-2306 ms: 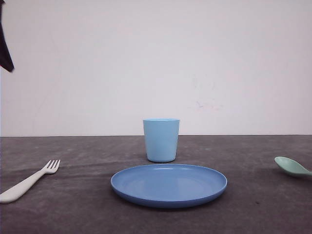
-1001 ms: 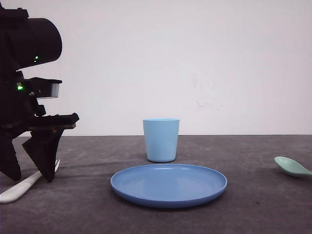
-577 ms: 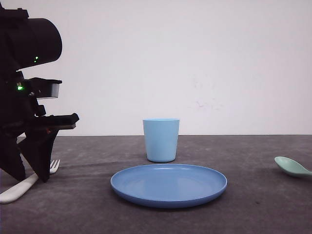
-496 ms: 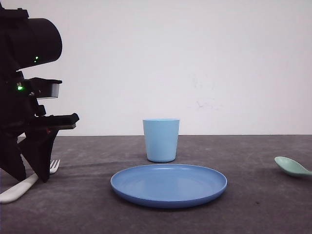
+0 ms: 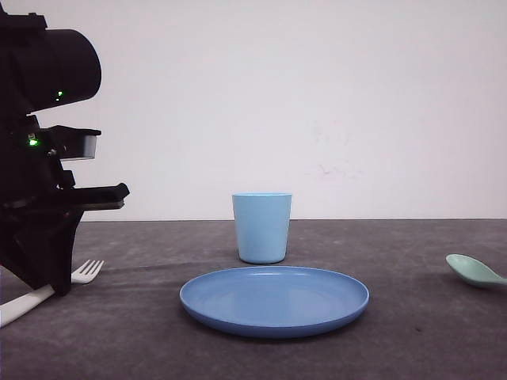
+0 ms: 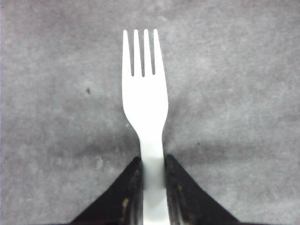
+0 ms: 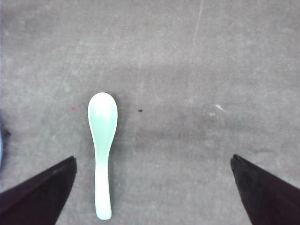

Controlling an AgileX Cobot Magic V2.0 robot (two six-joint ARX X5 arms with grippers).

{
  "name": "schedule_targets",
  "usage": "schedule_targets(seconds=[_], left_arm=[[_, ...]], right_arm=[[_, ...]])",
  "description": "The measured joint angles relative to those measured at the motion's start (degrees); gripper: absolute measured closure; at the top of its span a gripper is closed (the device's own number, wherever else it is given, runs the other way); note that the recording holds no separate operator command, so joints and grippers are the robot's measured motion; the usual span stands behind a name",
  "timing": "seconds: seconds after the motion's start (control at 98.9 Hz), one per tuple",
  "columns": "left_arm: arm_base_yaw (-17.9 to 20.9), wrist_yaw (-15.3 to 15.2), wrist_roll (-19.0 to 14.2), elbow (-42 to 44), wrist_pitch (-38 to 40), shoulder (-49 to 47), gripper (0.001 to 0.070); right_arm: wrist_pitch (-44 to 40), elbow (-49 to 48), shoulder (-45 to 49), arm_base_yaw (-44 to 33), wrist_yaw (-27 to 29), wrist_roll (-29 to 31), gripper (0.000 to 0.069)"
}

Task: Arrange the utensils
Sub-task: 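Lower the left gripper onto the white fork and close on its handle, then lift the white fork with the left gripper and carry it over the cup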

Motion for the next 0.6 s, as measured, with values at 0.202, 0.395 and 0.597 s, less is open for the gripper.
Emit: schedule_targets(seconds=[0.202, 0.395, 0.597], left_arm=[[-0.79, 0.13, 0.00, 0.09, -0.55, -1.77, 0.0662], [-2.10, 0.26, 0.00, 3.43, -0.68, -6.49, 0.0662], [-4.66, 2.93, 0.00, 6.25, -0.48, -7.76, 0.0662]], right_arm=[[-0.07, 0.00, 0.00, 0.00, 0.00, 0.00, 0.0026], [-0.15, 0.00, 0.00, 0.00, 0.00, 0.00, 0.0026], [-0.15, 0.00, 0.00, 0.00, 0.00, 0.00, 0.0026]])
